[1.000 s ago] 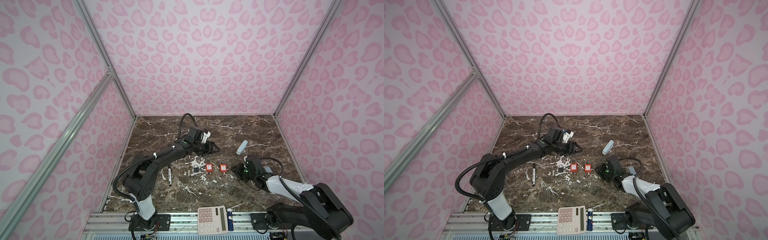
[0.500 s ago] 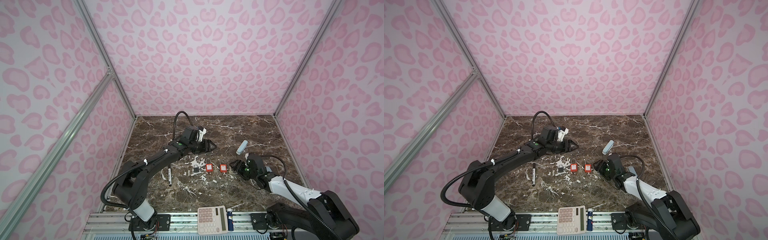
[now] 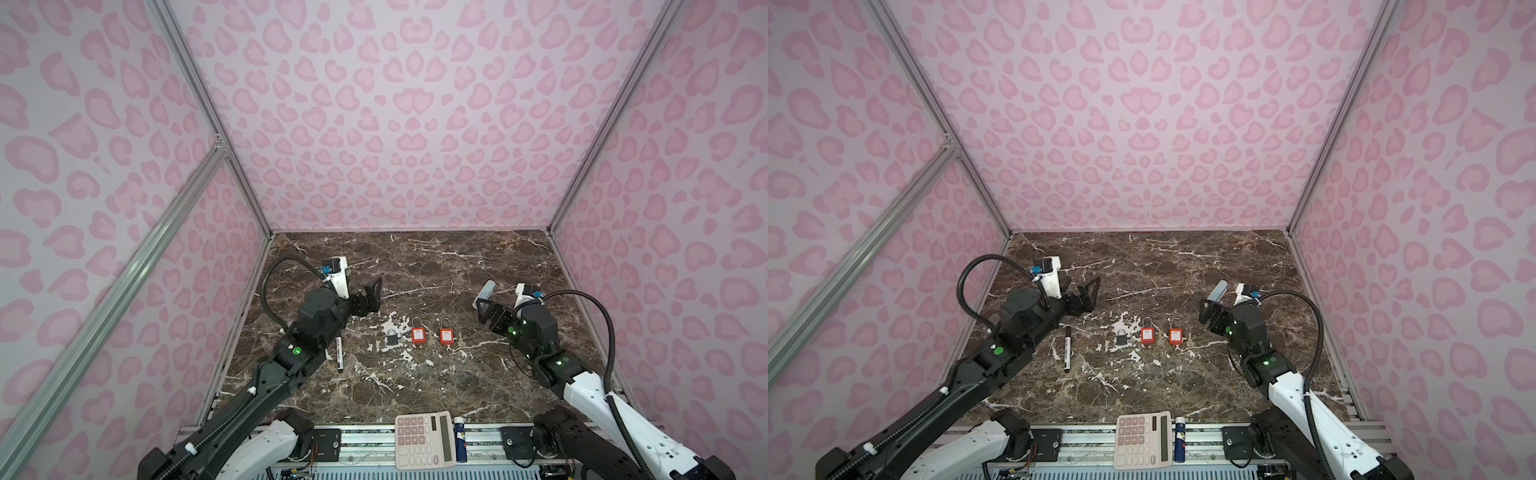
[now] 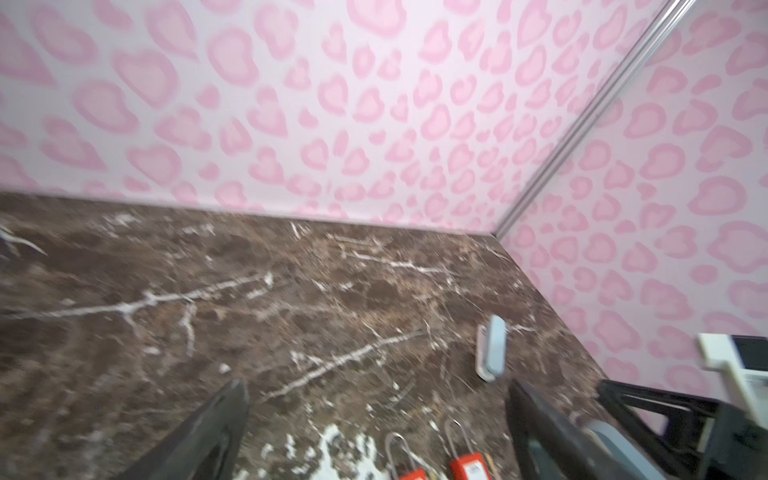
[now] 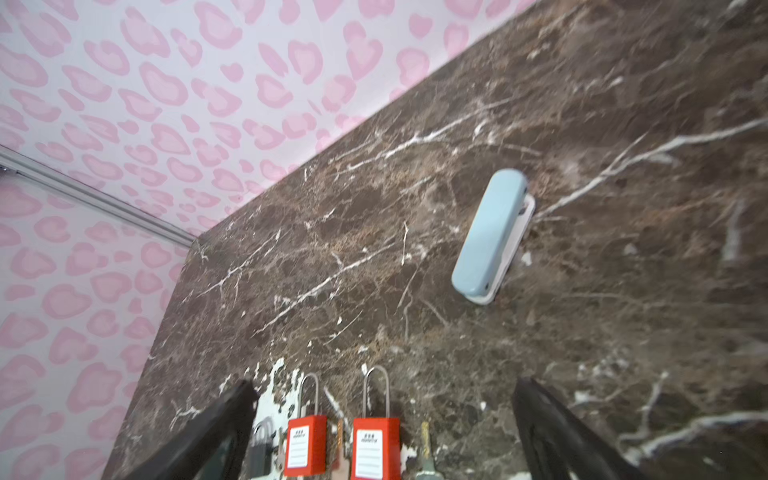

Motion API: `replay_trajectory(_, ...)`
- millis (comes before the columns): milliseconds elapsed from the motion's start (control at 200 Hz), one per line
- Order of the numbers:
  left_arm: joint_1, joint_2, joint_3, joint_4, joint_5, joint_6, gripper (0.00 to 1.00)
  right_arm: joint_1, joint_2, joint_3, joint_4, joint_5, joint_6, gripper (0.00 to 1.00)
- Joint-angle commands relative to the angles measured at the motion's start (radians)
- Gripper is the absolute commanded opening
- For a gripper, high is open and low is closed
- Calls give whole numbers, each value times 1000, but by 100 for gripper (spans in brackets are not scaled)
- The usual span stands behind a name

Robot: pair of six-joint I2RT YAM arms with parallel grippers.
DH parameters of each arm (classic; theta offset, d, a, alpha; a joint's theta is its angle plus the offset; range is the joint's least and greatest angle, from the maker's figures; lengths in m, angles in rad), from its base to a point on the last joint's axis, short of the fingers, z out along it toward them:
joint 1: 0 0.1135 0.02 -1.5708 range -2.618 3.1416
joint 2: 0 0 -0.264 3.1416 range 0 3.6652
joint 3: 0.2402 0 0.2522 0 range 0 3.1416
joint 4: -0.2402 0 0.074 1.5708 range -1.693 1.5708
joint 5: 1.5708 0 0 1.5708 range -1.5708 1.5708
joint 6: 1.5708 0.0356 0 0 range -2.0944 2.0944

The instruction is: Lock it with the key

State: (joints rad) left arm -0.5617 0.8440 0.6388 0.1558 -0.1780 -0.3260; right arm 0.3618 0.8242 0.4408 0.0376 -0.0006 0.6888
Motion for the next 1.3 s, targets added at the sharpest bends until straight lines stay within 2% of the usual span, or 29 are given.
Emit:
replay_trajectory(0, 4, -95, -89, 188, -183, 259, 97, -24, -6, -13, 69, 63, -132, 98)
replay_trajectory(60, 7, -126, -117, 158, -222, 334, 97, -36, 6, -28, 117, 62, -202, 98)
replay_trajectory(125, 11, -155, -144, 151, -296, 364, 97, -45, 24, -34, 150, 105, -275, 98)
replay_trajectory(225, 42, -210, -210, 197, -354, 417, 97, -78, 47, -55, 211, 164, -373, 98)
replay_trajectory(310, 128, -233, -259, 192, -306, 447, 97, -120, 71, -92, 288, 191, -439, 98)
replay_trajectory(380, 180, -208, -266, 125, -349, 400, 97, -160, 107, -105, 329, 251, -455, 98)
replay_trajectory(435, 211, -196, -293, 127, -339, 379, 97, -191, 141, -114, 372, 297, -472, 98)
replay_trajectory(555, 280, -189, -436, 356, -278, 326, 97, -259, 233, -121, 466, 305, -496, 98)
replay_trajectory(645, 356, -106, -523, 540, -235, 289, 97, -286, 333, -124, 560, 293, -501, 98)
replay_trajectory(730, 410, 7, -538, 628, -174, 310, 97, -288, 433, -128, 671, 290, -511, 98)
replay_trajectory(815, 445, 107, -547, 726, -133, 292, 97, -292, 531, -77, 664, 313, -511, 99)
replay_trajectory(880, 467, 192, -556, 825, -100, 281, 97, -291, 550, -27, 583, 304, -547, 99)
replay_trajectory(980, 497, 334, -545, 956, -44, 278, 98, -292, 550, -84, 743, 302, -631, 99)
replay_trajectory(1035, 513, 384, -515, 967, 5, 299, 98, -311, 551, -141, 871, 269, -637, 99)
replay_trajectory(1090, 528, 449, -487, 982, 26, 300, 98, -349, 566, -159, 897, 213, -611, 99)
replay_trajectory(1230, 562, 630, -445, 1100, 95, 286, 98, -374, 711, -213, 1141, 169, -598, 99)
replay_trajectory(1265, 563, 606, -404, 983, 90, 285, 97, -373, 751, -213, 1204, 147, -619, 100)
replay_trajectory(1295, 565, 613, -368, 908, 78, 279, 97, -369, 739, -198, 1155, 123, -628, 99)
